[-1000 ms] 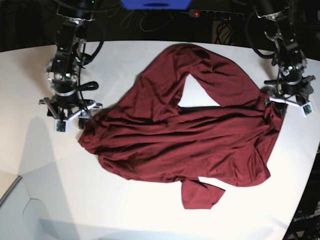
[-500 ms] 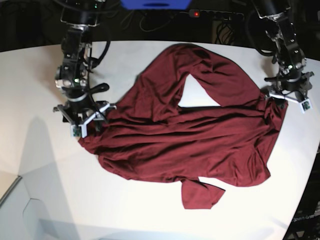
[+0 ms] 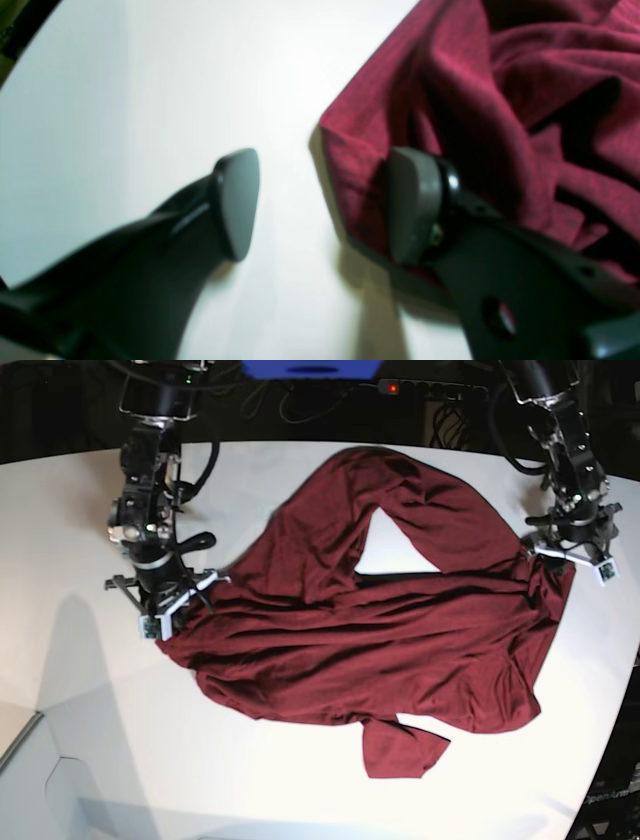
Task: Layout the t-shirt on the table in an organized manner, then fold the t-shirt properly
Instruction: 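Grasp opposite shirt edges with the right and left grippers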
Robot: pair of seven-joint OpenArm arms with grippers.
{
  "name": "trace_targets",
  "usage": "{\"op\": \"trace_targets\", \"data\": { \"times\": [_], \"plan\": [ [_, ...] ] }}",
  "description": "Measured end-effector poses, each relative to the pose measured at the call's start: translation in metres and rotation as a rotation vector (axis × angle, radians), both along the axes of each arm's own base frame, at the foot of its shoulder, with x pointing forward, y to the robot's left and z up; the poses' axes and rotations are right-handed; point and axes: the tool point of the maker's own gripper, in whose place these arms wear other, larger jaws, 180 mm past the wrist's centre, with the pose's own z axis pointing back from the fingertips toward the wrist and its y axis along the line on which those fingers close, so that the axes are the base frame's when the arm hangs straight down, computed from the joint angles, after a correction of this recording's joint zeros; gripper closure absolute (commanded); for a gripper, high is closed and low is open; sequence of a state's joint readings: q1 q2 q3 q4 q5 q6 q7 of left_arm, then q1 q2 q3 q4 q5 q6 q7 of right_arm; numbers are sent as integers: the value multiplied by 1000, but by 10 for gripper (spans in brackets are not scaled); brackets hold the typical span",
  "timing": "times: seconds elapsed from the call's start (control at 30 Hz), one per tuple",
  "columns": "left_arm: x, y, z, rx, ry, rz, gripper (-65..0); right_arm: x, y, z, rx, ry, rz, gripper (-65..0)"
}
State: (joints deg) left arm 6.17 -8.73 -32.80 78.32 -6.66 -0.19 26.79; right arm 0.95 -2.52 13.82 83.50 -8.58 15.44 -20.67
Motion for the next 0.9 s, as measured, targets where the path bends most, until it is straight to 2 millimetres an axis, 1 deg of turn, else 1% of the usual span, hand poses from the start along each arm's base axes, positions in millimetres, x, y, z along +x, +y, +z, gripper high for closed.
{"op": "trace_targets", "data": {
  "times": [0.03,0.13,0.17,0.27,0.33,0.43,0.53,0.57,0.63,0.7,0.77,0.83,0.9],
  "plan": [
    [0,0,0,1,0,0,-384,-1,-10,4,-5,-10,-27,0],
    [2,0,1,-2,-5,1,-384,-7,-52,22,-32,-53,-133,0],
    [4,0,3,0,-10,0,-384,-9,-63,29,-44,-69,-159,0],
    [9,0,14,13,-37,-4,-384,-13,-85,47,-64,-112,-216,0],
    [13,0,23,25,-60,-9,-384,-17,-95,52,-73,-124,-242,0],
    [18,-3,34,33,-87,-17,-385,-31,-97,50,-91,-112,-244,0],
    [21,-14,32,21,-93,-32,-385,-39,-95,44,-92,-88,-244,0],
    [22,-21,30,15,-88,-47,-386,-40,-95,43,-92,-86,-243,0],
    [25,-43,22,-3,-69,-102,-387,-40,-95,44,-92,-88,-241,0],
    [21,-69,11,-22,-45,-166,-388,-40,-94,44,-93,-89,-240,0],
    [13,-95,0,-53,-15,-220,-388,-41,-94,43,-93,-87,-240,0],
    [8,-108,-3,-70,-11,-232,-388,-43,-94,41,-93,-80,-240,0],
    [8,-110,3,-67,-25,-231,-388,-44,-95,40,-94,-76,-240,0]
  ]
}}
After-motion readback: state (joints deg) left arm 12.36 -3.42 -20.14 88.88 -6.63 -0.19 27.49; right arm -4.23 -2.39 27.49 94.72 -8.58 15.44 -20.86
